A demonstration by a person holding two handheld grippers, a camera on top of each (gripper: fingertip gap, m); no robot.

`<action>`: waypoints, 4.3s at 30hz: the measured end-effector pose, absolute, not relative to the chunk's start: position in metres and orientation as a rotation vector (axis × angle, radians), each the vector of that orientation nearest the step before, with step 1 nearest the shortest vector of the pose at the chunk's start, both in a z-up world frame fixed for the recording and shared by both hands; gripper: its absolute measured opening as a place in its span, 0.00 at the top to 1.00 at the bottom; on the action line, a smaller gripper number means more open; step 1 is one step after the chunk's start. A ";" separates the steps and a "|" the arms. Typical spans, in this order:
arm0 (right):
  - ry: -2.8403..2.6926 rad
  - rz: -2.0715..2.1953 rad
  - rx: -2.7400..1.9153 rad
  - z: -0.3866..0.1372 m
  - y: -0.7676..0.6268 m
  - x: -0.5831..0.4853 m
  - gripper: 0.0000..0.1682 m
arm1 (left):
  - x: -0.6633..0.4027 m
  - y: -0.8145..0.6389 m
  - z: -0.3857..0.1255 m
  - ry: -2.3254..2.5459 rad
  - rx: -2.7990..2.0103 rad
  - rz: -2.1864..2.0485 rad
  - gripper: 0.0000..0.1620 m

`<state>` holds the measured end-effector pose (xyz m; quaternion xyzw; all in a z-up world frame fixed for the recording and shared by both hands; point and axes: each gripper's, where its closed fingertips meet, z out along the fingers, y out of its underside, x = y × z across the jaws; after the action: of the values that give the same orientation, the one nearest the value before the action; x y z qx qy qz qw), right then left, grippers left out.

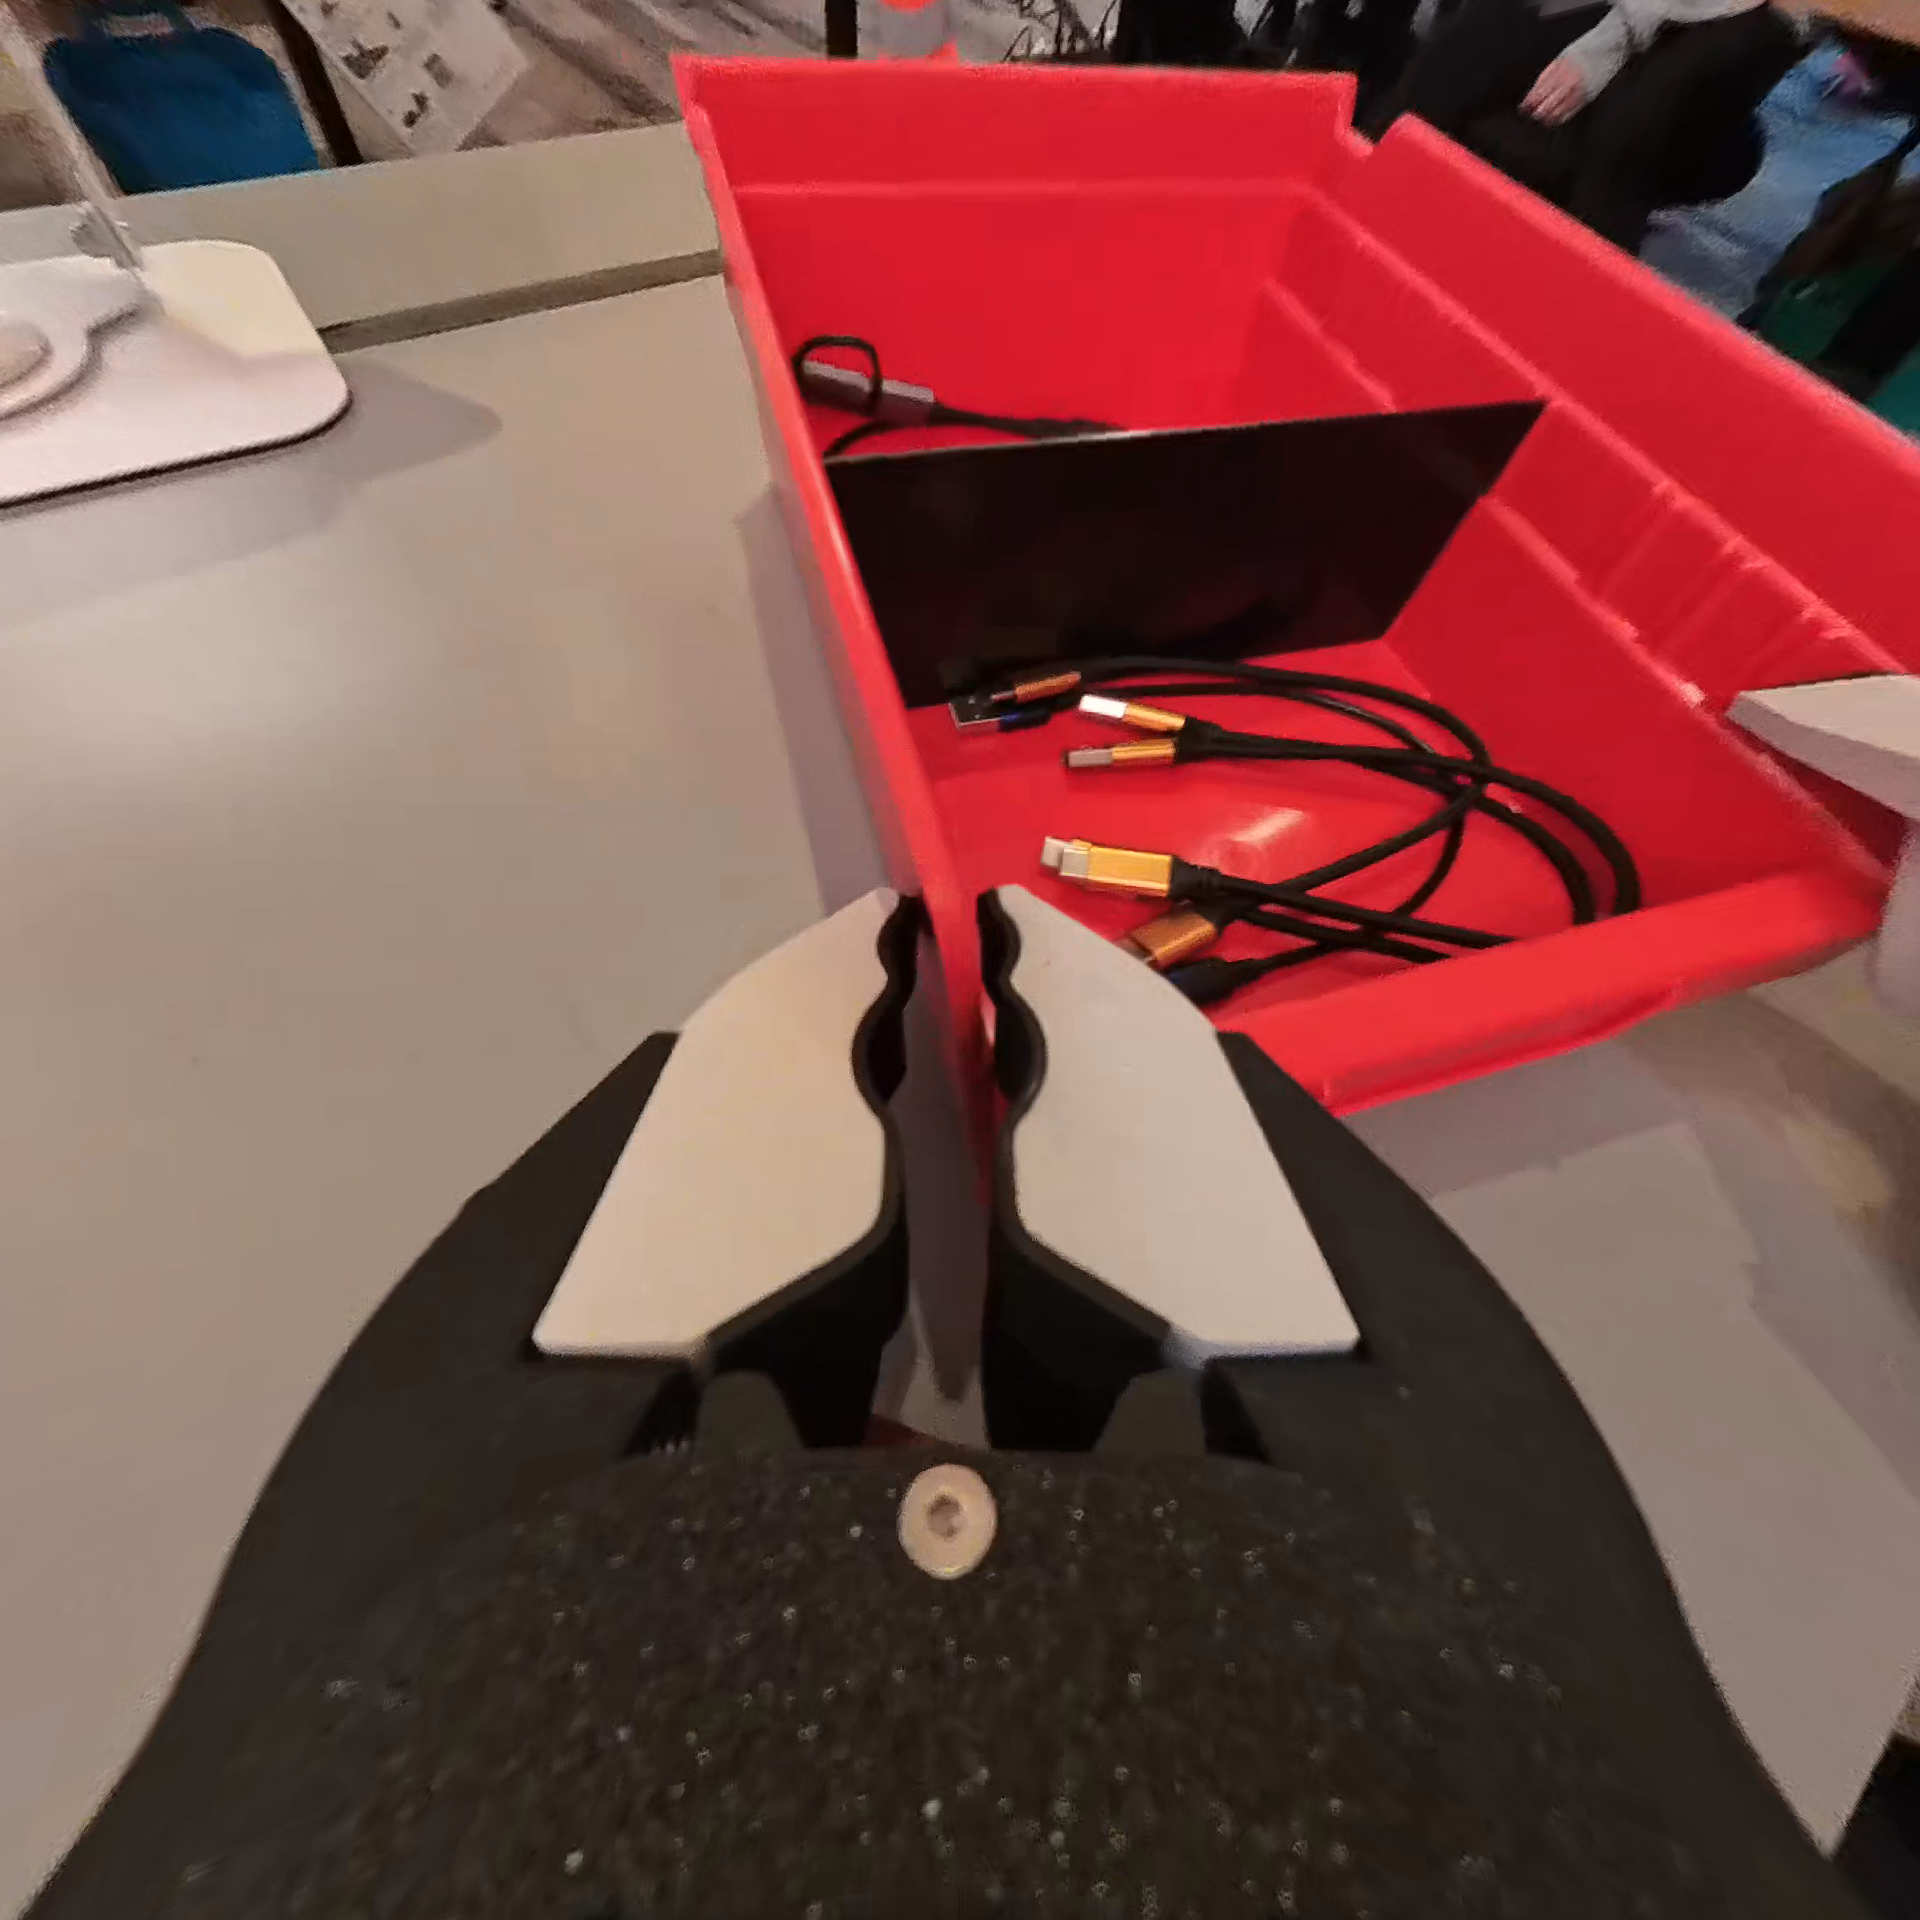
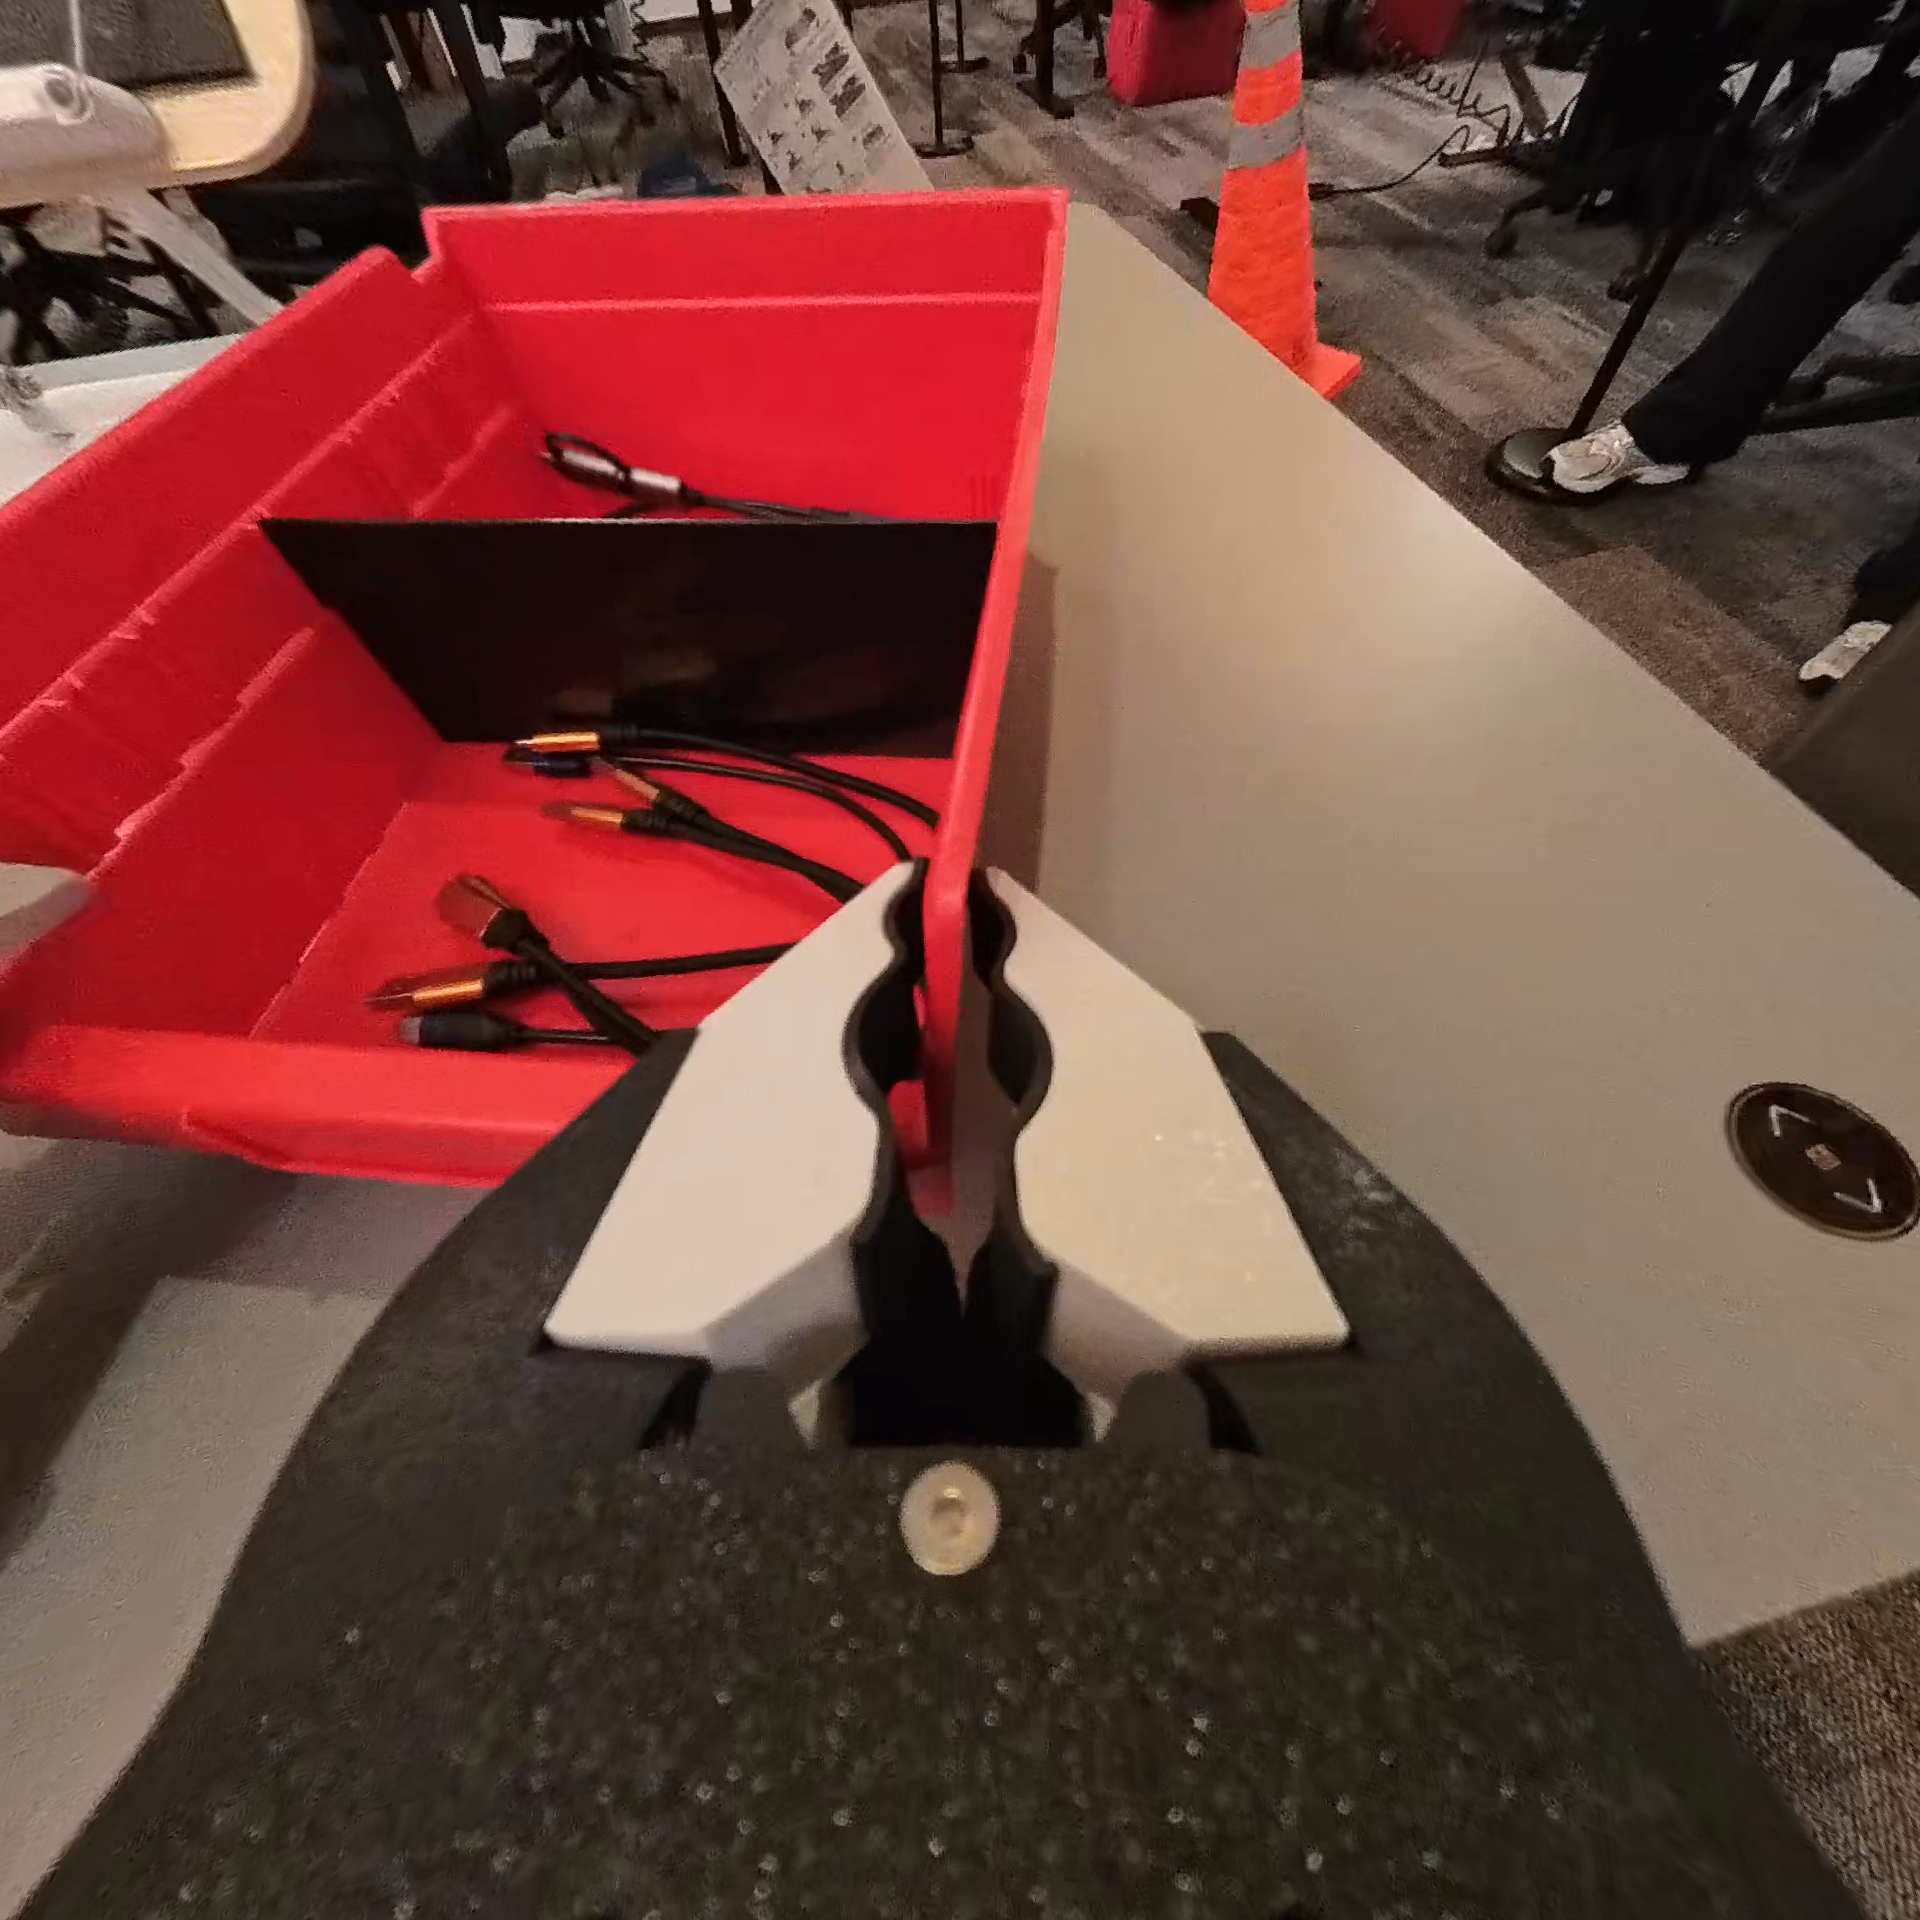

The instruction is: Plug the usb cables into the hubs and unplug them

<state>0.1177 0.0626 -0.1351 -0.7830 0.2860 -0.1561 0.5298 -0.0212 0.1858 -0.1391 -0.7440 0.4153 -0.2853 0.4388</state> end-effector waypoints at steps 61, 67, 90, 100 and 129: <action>-0.584 0.412 -1.883 -0.126 0.185 -0.370 0.79 | -0.550 0.415 -0.120 0.497 -1.984 -0.516 0.98; -0.337 0.146 -2.021 -0.137 0.246 -0.380 0.68 | -0.558 0.345 -0.121 0.481 -1.994 -0.335 0.97; -0.253 0.003 -1.679 0.009 0.216 -0.358 0.98 | -0.552 0.193 0.003 0.323 -1.689 -0.160 0.96; 0.079 -0.281 -1.524 0.112 0.156 -0.116 0.97 | -0.306 0.229 0.103 0.710 -1.466 -0.349 0.96; 0.619 -0.529 -1.661 -0.085 0.040 0.228 0.84 | 0.007 0.075 -0.102 1.238 -1.649 -1.078 0.75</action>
<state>0.2280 0.0403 -0.0854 -0.7171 0.2672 -0.2284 0.6018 0.0066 0.0747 -0.1018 -0.6506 0.4887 -0.4255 0.3962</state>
